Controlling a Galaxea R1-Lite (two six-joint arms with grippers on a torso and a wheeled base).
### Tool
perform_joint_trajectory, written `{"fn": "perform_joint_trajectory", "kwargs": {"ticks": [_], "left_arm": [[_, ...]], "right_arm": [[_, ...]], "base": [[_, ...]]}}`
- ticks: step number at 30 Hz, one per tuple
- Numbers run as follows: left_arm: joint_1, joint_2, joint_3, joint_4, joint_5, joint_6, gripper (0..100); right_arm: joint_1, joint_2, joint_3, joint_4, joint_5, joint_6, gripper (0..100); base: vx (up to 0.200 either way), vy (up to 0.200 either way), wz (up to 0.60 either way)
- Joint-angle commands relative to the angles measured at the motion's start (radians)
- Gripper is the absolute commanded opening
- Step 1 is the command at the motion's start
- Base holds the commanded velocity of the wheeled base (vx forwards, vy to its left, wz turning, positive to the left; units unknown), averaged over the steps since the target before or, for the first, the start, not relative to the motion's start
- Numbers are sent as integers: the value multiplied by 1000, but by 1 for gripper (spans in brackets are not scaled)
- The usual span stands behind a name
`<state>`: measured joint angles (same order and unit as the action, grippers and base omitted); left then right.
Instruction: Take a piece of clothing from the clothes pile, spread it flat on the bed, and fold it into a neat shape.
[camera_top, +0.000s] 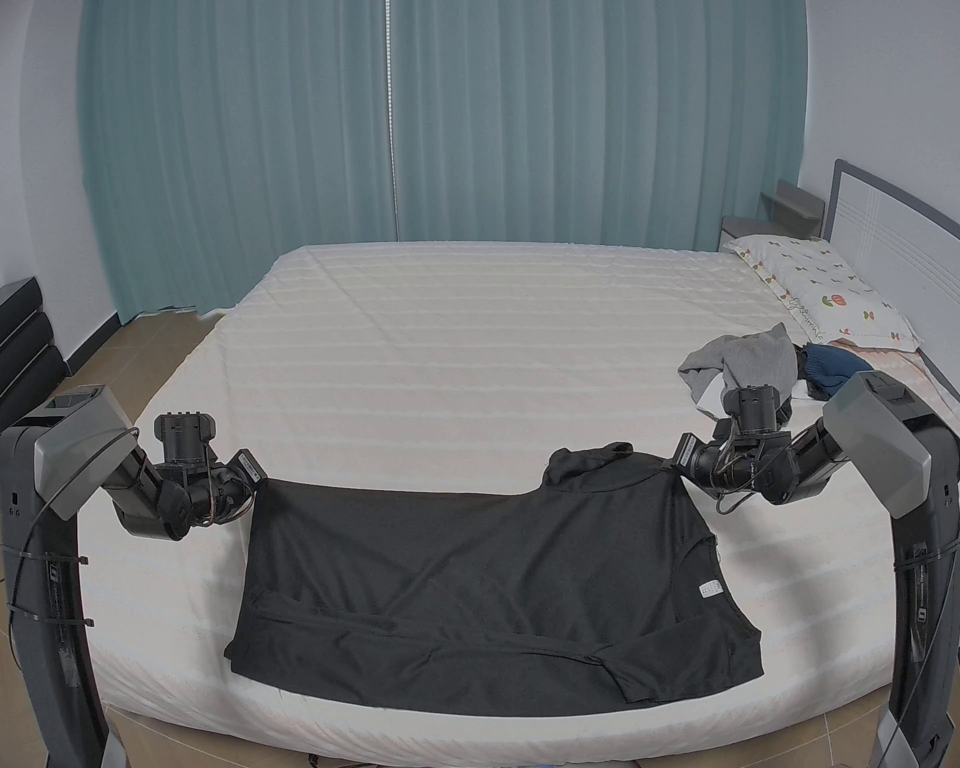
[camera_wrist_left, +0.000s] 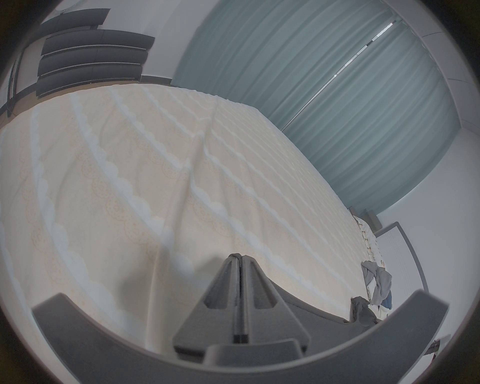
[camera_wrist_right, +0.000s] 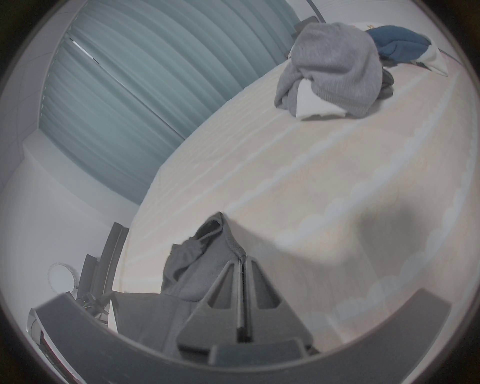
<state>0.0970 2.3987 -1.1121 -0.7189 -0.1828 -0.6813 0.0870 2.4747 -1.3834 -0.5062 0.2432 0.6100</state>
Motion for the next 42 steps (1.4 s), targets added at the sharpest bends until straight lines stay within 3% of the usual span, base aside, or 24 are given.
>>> {"fn": "perform_joint_trajectory", "kwargs": {"ticks": [1,10,30,42], "left_arm": [[1,-26,2,-1,3,2,0],[7,-53,14,-1,2,0,0],[7,-70,49,-19,-4,17,0],[20,-66,49,-63,-1,17,0]], "right_arm": [[-13,-54,40,-17,1,4,0],[-30,-80,136,-167,2,36,0],[-56,-97,188,-164,18,30,0],[-15,-39,185,-230,16,19,0]], "base": [[0,0,0],[0,0,0],[0,0,0],[0,0,0]]}}
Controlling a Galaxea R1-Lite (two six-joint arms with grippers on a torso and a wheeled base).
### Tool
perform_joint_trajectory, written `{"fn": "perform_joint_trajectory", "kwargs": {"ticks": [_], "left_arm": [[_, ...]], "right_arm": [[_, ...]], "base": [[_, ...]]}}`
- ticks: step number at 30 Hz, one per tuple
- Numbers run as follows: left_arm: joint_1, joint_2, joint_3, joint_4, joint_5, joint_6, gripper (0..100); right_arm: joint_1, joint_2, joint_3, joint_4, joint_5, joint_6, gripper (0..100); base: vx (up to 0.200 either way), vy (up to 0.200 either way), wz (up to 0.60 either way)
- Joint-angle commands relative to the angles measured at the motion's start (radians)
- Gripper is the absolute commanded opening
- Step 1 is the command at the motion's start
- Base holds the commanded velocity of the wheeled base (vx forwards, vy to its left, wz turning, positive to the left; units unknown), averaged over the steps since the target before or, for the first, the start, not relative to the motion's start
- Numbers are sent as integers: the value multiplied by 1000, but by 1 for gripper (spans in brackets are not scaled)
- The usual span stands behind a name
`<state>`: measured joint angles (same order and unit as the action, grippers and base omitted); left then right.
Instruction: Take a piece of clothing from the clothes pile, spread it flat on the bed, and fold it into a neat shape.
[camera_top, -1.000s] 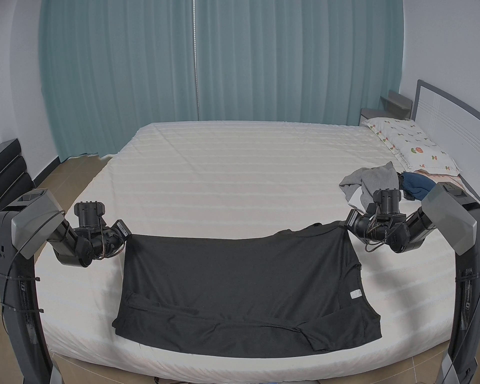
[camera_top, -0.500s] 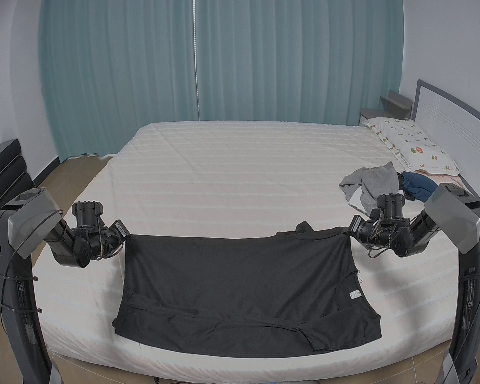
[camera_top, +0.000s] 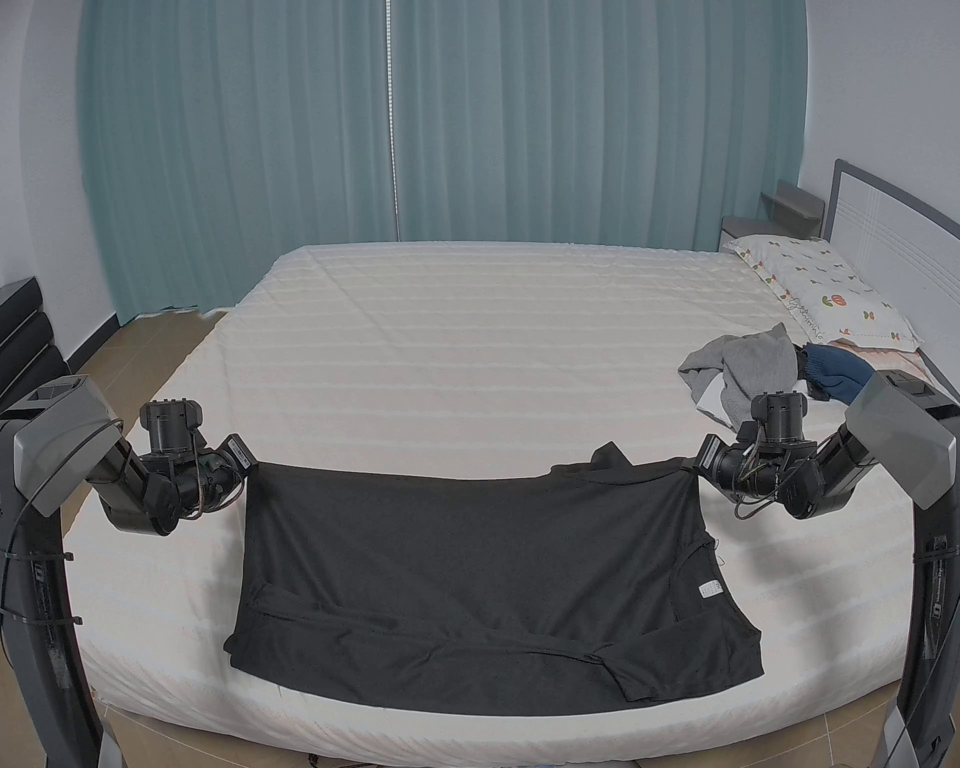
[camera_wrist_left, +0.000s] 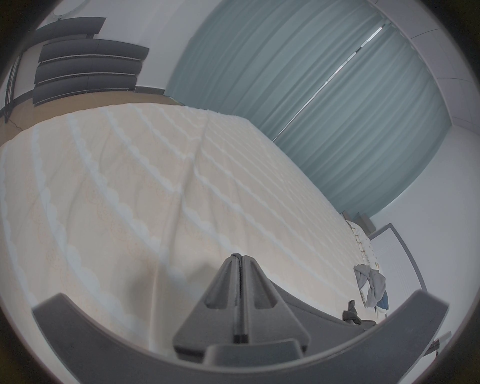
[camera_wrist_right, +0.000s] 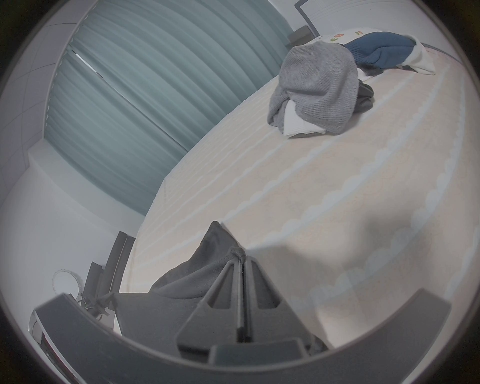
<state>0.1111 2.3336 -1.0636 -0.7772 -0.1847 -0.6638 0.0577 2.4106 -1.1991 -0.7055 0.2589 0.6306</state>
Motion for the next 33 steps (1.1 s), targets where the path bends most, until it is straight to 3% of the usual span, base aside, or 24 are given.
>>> {"fn": "perform_joint_trajectory", "kwargs": {"ticks": [1,18,28,33], "left_arm": [[6,1,1,-5,1,0,0],[27,-17,51,-8,-21,15,0],[53,-76,180,-34,-53,127,0],[59,-99,226,-48,-58,165,0]], "right_arm": [[16,28,3,-49,-1,-2,0],[-6,-21,85,-66,8,0,0],[-25,-142,230,-29,72,-3,0],[-25,-142,271,-34,66,-23,0]], "base": [[0,0,0],[0,0,0],[0,0,0],[0,0,0]]}}
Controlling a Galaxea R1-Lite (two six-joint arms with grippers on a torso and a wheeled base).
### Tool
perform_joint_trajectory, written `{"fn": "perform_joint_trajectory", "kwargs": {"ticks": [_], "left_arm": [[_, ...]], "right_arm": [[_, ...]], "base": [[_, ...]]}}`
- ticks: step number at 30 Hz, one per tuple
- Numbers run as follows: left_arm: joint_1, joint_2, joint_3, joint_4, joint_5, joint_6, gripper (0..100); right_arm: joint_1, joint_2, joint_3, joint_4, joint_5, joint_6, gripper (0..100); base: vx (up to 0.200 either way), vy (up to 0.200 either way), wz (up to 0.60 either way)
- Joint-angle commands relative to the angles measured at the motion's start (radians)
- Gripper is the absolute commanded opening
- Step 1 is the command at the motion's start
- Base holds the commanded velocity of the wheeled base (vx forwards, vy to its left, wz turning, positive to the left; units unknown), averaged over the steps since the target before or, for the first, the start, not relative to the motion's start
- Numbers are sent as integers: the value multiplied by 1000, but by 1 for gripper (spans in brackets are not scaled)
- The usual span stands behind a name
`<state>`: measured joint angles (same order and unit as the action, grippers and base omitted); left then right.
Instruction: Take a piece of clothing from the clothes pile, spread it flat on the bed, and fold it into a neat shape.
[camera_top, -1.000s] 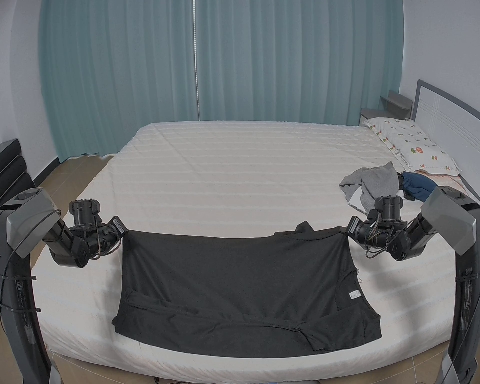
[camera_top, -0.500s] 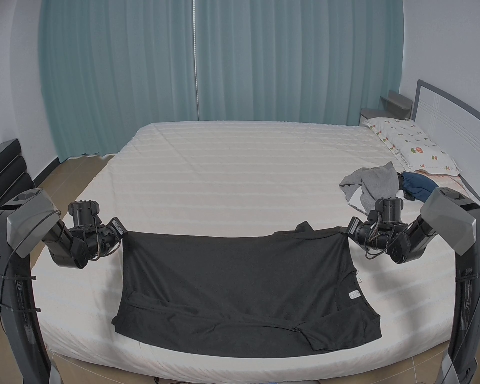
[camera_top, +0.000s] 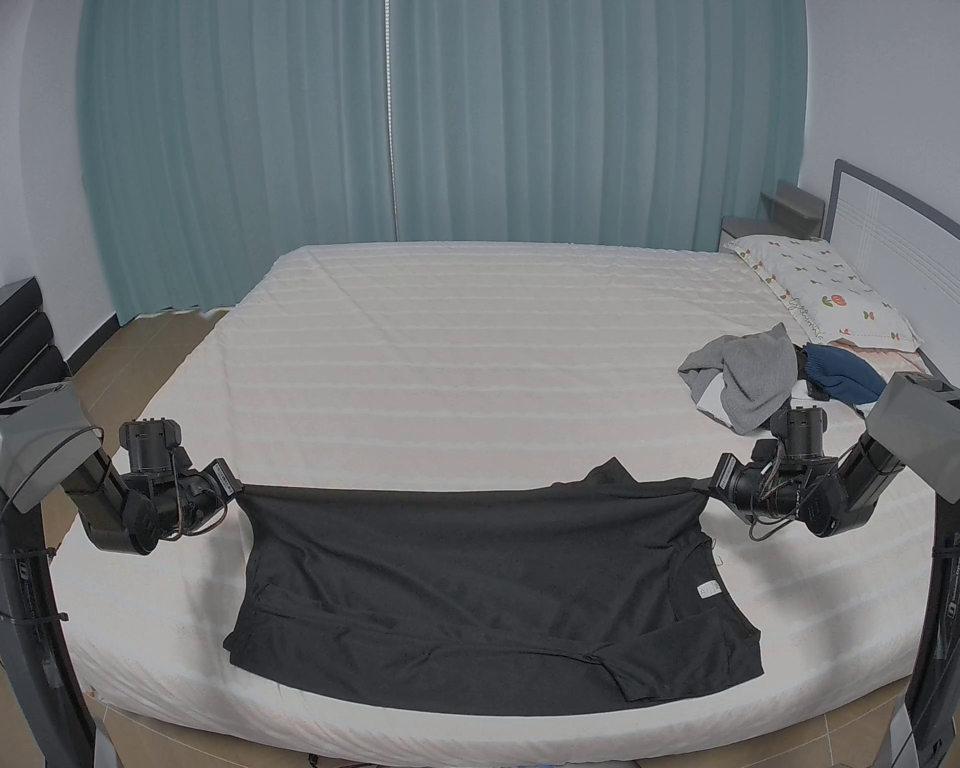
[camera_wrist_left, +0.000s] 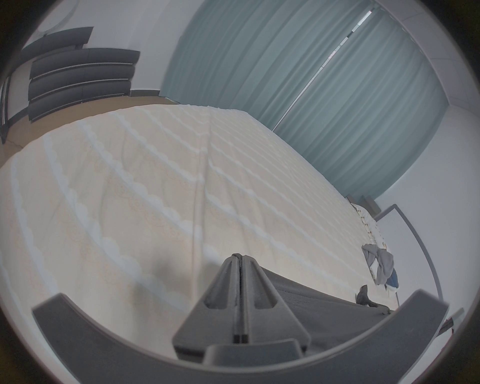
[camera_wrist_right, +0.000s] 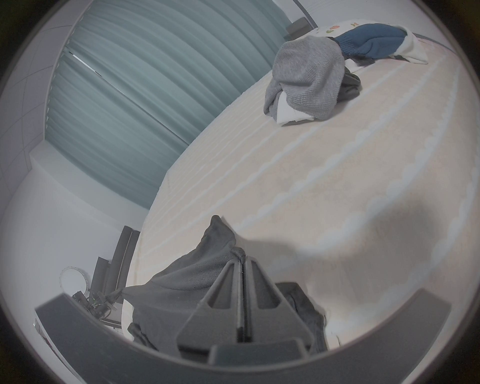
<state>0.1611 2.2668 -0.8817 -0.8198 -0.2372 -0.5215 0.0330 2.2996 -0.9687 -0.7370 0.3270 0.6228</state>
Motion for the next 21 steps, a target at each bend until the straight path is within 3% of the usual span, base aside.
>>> {"fn": "perform_joint_trajectory", "kwargs": {"ticks": [1,9,13,17,21], "left_arm": [[9,-30,47,-5,-5,31,0],[0,-3,-16,-4,-5,17,0],[-18,48,-108,7,-4,-78,0],[-21,91,-152,8,-2,-106,0],[-26,148,-178,8,1,-106,0]], "right_arm": [[-1,-26,39,-7,-3,-20,0],[12,17,-45,-13,-11,-11,0],[24,66,-107,-33,-22,-11,0],[33,107,-127,-73,-23,-11,0],[50,156,-150,-139,-74,-2,0]], "base": [[0,0,0],[0,0,0],[0,0,0],[0,0,0],[0,0,0]]}}
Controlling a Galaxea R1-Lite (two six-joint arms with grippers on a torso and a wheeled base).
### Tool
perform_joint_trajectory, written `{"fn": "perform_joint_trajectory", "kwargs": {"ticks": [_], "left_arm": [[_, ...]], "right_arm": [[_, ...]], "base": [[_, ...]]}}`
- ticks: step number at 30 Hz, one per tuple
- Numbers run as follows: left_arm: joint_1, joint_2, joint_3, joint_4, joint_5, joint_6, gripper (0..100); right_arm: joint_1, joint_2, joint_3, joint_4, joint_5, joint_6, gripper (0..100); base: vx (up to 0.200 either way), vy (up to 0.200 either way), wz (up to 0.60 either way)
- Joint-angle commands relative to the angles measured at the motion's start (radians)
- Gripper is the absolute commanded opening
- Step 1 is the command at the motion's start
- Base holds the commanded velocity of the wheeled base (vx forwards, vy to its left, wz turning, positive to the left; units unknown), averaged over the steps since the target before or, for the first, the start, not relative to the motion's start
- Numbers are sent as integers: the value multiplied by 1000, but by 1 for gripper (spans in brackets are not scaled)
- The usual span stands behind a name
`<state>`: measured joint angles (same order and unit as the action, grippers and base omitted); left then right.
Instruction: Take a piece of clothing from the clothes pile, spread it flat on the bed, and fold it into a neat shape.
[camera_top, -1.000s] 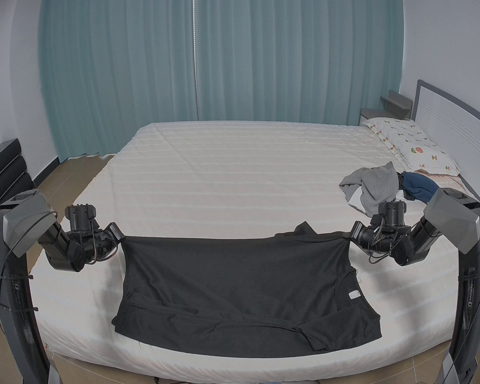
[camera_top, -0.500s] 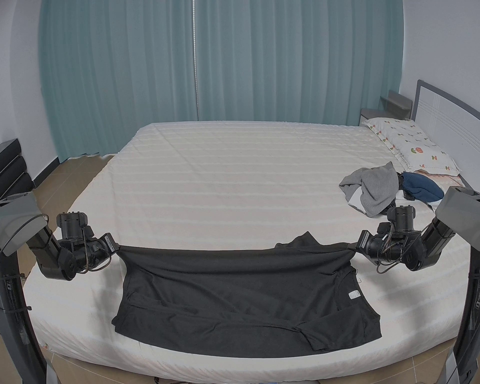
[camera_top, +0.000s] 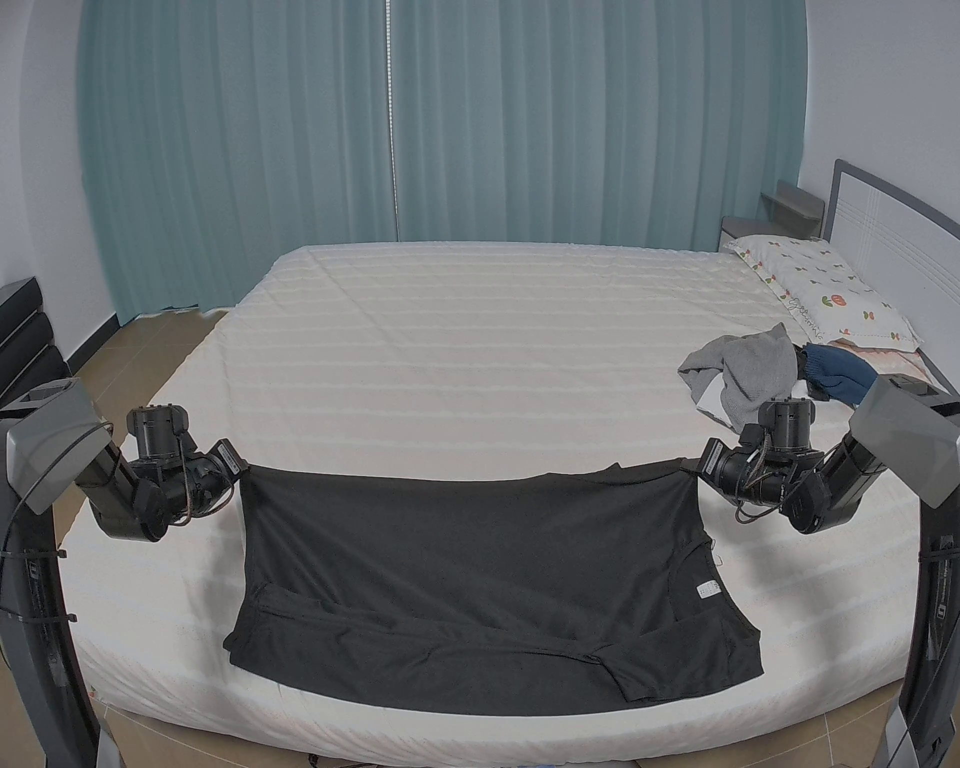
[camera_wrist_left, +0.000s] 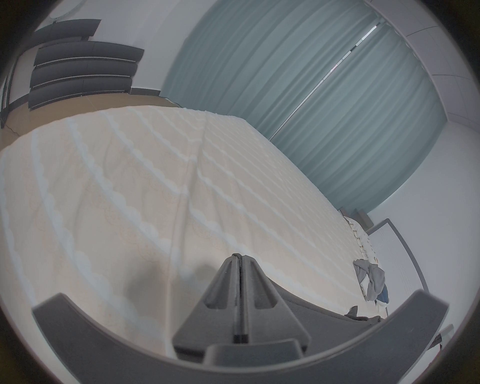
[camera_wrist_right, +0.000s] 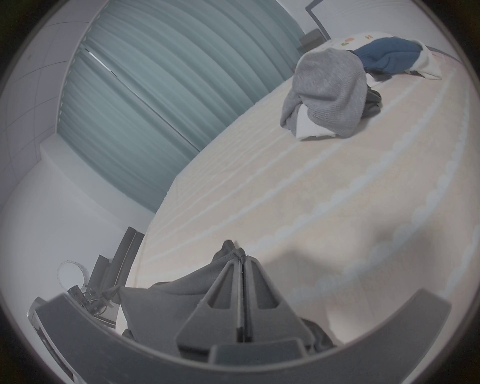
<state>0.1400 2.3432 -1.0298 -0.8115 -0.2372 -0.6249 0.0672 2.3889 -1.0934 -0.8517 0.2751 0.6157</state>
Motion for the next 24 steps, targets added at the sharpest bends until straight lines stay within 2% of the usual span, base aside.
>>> {"fn": "perform_joint_trajectory", "kwargs": {"ticks": [1,15,24], "left_arm": [[-5,77,-36,0,1,-3,0],[-22,79,-21,-5,6,-4,0],[-19,4,71,-14,6,-3,0]], "right_arm": [[17,73,-28,-29,-25,7,0],[28,52,6,-35,-25,10,0],[26,-1,133,-112,-16,2,0]], "base": [[0,0,0],[0,0,0],[0,0,0]]}}
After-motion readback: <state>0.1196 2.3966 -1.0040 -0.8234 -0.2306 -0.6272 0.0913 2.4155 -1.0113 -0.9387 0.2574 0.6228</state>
